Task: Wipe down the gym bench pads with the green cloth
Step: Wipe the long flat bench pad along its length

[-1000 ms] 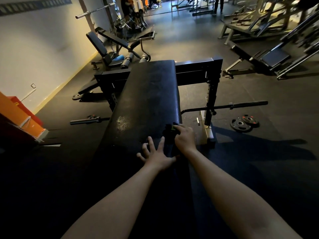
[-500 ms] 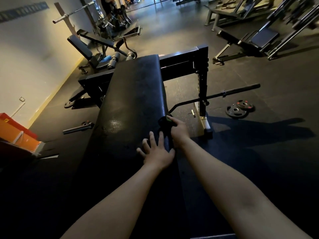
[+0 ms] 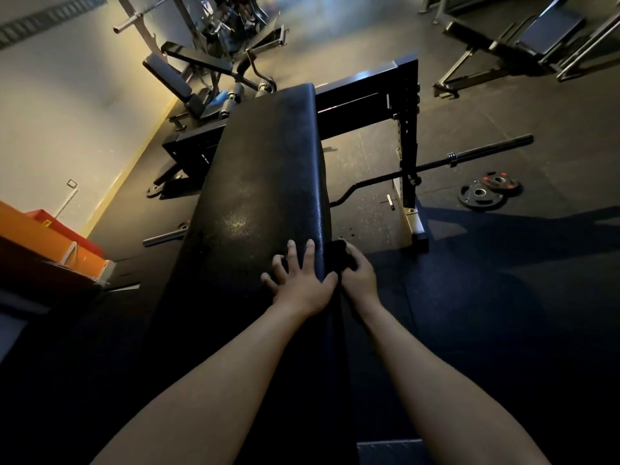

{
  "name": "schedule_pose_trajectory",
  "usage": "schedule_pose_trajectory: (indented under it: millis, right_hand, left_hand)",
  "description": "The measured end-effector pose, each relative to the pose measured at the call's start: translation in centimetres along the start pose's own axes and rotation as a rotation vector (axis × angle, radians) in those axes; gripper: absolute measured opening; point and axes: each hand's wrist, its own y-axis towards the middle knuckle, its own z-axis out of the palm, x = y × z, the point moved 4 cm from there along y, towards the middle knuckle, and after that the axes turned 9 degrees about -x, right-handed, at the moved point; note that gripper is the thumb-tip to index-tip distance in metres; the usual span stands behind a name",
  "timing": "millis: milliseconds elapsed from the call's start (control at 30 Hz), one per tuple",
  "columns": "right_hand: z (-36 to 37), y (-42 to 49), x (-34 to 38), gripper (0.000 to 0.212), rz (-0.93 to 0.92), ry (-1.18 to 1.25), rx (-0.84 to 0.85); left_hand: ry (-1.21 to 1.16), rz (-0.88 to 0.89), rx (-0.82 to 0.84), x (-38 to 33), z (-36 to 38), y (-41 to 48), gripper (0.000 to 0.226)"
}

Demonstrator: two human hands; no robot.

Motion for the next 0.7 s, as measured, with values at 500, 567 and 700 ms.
schedule_pose_trajectory:
  millis: [500,567,700]
  right_hand:
    - [1.7,0.7,4.1,0.043,-0.037,-0.252,0.090]
    - [1.4,-0.9,4.0,0.044,-0.038,-0.330,0.098]
    - [2.4,-2.4,7.1,0.040,-0.119,-0.570,0.162]
  left_hand:
    - [-0.113,0.028,0.048,0.6,-0.6,0.3,0.079]
    - [-0.143,0.052,0.086,0.9,-1.3,0.0,0.078]
    - [-0.184,0.152,0.089,2.2,-3.6,-0.9,0.064]
